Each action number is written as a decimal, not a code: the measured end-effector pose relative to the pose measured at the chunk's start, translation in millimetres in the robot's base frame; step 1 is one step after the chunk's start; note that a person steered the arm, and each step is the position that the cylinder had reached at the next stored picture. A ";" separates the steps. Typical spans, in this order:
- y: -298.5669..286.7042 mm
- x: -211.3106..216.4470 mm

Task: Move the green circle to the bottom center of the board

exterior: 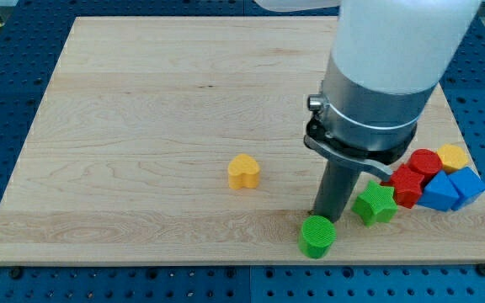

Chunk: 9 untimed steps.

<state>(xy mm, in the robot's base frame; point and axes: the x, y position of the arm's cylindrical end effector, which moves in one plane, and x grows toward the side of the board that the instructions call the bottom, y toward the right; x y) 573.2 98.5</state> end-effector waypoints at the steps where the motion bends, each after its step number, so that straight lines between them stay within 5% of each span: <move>1: 13.0 5.8; 4: 36.3 44.9; 9: -15.5 38.2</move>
<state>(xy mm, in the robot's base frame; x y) 611.5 82.9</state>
